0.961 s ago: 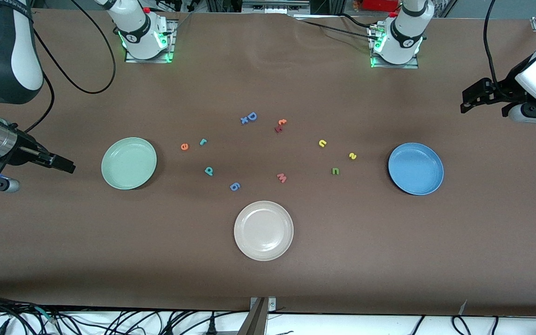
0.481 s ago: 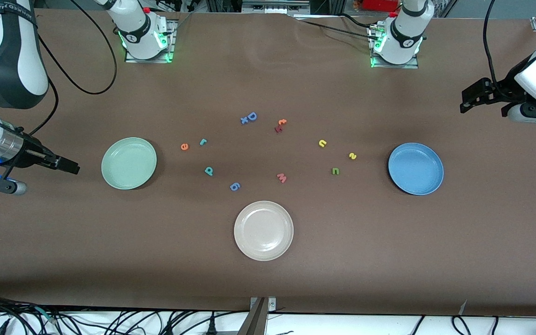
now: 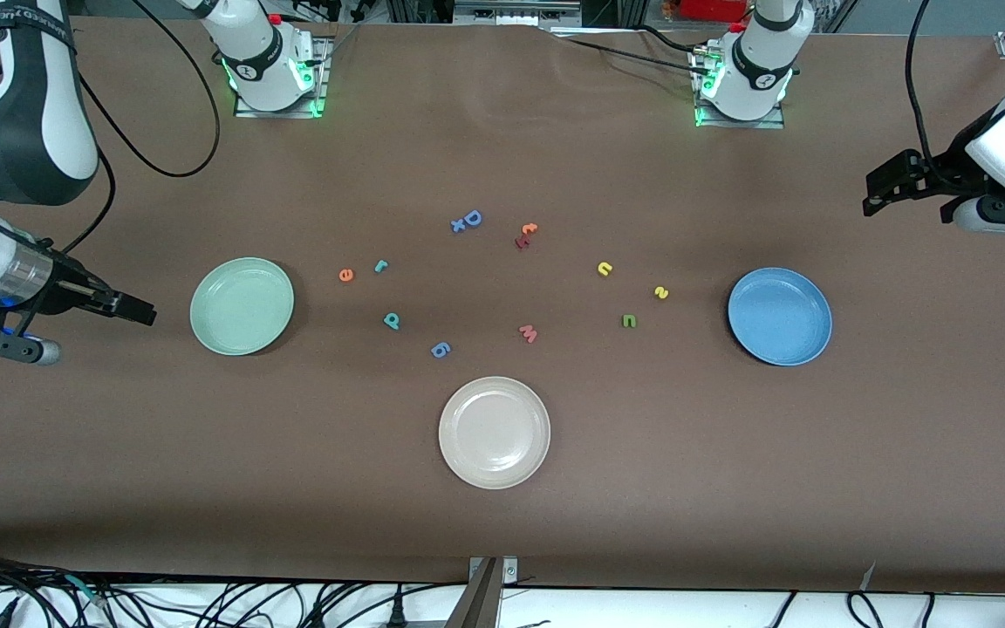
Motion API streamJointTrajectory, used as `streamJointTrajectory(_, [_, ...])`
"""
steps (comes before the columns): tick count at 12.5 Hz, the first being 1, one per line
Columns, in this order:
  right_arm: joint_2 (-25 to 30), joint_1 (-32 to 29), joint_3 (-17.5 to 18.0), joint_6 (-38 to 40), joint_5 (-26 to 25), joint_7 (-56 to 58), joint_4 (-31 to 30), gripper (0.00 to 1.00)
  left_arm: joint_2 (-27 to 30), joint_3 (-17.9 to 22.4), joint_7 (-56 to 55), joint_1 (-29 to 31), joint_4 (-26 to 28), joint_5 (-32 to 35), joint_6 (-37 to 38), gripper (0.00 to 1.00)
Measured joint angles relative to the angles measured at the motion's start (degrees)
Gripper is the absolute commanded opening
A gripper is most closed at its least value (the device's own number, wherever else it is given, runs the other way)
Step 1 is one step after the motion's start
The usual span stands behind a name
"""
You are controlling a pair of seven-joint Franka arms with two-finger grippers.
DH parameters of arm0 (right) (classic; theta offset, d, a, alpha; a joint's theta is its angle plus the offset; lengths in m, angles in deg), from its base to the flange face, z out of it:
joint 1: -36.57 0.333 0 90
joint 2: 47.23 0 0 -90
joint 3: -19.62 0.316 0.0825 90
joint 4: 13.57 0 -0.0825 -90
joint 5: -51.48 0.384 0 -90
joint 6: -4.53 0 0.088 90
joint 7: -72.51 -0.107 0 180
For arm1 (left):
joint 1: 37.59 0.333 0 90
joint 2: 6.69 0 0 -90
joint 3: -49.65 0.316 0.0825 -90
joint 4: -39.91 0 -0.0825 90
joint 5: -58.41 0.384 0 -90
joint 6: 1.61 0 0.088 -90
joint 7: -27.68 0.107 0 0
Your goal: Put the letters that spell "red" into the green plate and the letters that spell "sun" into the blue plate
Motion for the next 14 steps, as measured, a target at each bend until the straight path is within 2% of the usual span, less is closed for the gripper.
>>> streamJointTrajectory(9, [-0.01,0.24,0.84,0.78,0.11,0.03,-0.22,0.99,-0.92,-0.05,0.05,0.13,-2.83,0.00,1.37,1.00])
streamJointTrajectory(14, [-0.02,0.36,1.25,1.10,0.16,0.03,-0.34,0.99,-6.13,-0.87,0.66,-1.24,-2.70,0.00,1.46,1.00])
